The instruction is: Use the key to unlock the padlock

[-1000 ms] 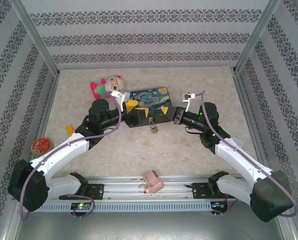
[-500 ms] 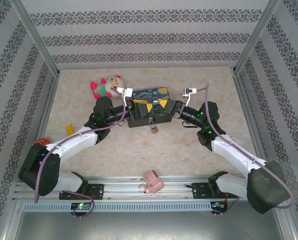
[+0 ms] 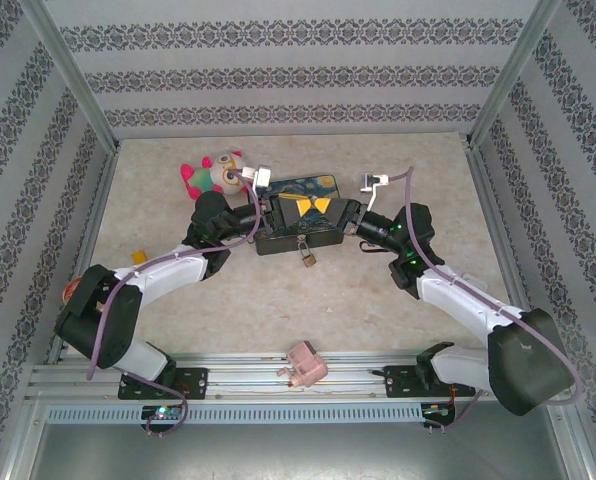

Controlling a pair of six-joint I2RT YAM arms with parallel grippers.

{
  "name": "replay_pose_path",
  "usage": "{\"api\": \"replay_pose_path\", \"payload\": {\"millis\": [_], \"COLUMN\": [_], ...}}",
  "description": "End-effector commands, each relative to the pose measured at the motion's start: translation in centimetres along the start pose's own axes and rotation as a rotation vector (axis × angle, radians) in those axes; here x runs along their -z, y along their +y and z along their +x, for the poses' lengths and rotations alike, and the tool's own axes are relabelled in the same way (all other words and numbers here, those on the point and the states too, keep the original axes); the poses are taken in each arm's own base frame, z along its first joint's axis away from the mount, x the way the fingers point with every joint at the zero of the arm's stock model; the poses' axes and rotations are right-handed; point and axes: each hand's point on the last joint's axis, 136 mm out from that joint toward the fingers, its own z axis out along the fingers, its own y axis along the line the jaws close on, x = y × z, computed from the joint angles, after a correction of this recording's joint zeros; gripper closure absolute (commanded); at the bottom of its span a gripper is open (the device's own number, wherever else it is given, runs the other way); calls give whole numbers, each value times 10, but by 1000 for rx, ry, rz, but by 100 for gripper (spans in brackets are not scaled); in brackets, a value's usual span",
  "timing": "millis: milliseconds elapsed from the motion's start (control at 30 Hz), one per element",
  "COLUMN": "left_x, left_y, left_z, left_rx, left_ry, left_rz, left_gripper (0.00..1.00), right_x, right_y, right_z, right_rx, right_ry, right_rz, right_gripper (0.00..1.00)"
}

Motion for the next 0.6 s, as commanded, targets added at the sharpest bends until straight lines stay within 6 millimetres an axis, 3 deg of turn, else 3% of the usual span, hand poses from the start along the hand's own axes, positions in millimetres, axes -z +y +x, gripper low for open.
{"api": "replay_pose_path", "payload": {"millis": [0, 300, 533, 567], "left_x": [0, 3, 7, 8], "left_y": [-25, -22, -21, -21], "left_z": [-21, -21, -23, -24], "left_rx": [-67, -64, -71, -73], "left_ry": [-45, -47, -56, -53], "left_rz": [97, 87, 77, 73], "left_gripper": [75, 98, 100, 100], "right_x": [-4, -6, -7, -7], "right_y": [25, 25, 18, 16], "right_z": [-6, -6, -4, -4], "right_rx": [51, 48, 39, 36], "right_ry": [-2, -2, 10, 18], "right_rz": [-83, -88, -77, -71], "right_gripper": [100, 100, 100, 96]}}
